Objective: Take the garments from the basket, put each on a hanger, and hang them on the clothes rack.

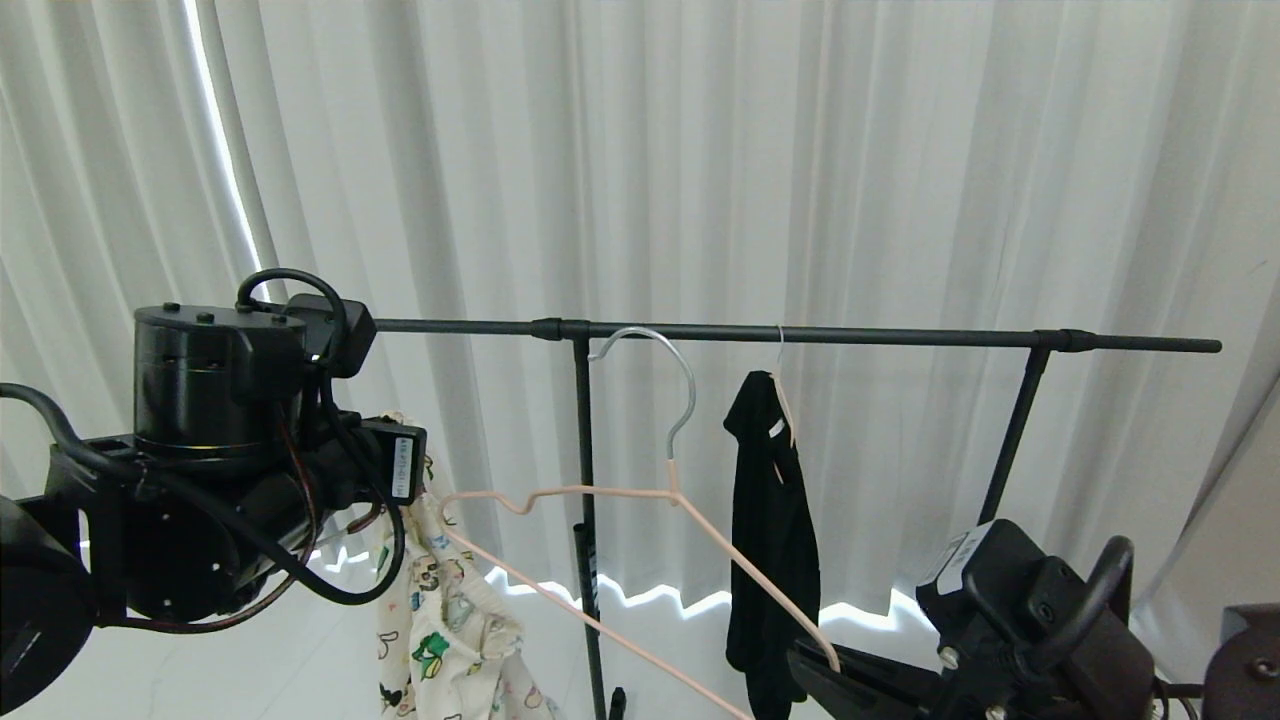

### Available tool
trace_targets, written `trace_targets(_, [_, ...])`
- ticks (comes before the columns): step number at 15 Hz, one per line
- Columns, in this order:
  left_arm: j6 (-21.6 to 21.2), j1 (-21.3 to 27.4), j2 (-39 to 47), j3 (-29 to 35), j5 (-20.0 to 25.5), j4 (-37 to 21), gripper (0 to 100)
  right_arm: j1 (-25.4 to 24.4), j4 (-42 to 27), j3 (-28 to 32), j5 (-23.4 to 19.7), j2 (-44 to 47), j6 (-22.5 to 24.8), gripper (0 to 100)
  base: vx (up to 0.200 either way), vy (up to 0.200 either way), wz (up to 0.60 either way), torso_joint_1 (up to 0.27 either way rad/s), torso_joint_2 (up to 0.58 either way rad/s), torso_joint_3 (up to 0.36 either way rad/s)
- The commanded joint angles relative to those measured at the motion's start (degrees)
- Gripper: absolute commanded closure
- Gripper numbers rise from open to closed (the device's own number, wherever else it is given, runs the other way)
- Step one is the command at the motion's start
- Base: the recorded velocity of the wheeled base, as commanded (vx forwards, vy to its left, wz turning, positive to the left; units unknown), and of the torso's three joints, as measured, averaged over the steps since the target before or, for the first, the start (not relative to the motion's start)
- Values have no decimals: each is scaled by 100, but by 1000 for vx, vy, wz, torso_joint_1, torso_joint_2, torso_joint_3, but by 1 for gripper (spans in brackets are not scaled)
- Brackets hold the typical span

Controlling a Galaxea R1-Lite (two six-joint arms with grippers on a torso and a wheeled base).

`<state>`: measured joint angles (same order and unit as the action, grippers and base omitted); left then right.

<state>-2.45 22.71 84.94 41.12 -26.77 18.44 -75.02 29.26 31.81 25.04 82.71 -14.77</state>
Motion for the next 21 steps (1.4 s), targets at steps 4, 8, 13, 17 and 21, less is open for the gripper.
trace_targets(4, [-1,14,-4,1,-21,1,100,-4,1,19,-8,61,1,100,0,0,0,0,0,0])
trace_targets(8, [-10,207,-57,-7,-30,1,100,23,564,142,1,694,-184,100,0,0,0,0,0,0])
trace_targets(13, [-1,243,-83,-16,-267,1,100,23,572,203,36,729,-175,100,0,0,0,0,0,0])
trace_targets(17, [-1,146,-39,10,-276,1,100,-13,555,177,27,491,-157,100,0,0,0,0,0,0])
trace_targets(21, [-10,146,-13,80,-276,1,100,-206,528,177,27,377,-148,100,0,0,0,0,0,0])
